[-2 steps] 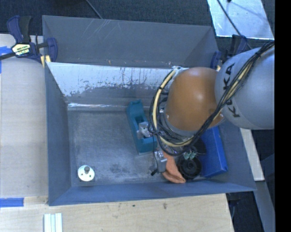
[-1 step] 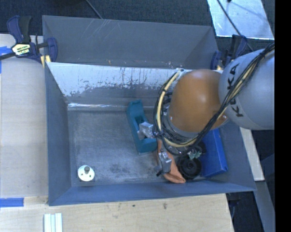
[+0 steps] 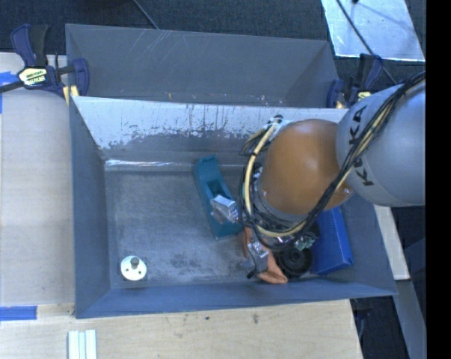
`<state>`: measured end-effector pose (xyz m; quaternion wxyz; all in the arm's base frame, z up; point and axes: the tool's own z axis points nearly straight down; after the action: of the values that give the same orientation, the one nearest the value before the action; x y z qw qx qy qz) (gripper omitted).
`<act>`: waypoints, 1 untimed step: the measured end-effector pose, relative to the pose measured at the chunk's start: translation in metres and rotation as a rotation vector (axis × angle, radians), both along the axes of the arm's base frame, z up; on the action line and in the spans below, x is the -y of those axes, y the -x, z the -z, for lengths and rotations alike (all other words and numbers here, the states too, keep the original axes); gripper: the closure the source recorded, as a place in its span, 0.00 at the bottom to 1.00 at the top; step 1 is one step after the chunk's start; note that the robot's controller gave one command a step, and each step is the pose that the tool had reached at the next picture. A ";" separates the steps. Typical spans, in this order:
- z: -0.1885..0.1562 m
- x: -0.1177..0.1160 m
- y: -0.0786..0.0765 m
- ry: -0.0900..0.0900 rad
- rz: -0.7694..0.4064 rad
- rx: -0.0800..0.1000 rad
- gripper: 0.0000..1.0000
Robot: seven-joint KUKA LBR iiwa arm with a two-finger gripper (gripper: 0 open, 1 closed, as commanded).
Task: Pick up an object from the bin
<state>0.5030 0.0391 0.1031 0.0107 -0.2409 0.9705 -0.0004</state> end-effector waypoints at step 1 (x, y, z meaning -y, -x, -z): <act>-0.004 0.001 -0.003 -0.001 0.077 -0.011 0.00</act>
Offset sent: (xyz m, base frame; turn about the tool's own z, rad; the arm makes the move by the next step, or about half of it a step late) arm 0.0039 -0.0320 0.0150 0.2099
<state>0.5059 0.0378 0.1075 0.0056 -0.2034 0.9791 0.0010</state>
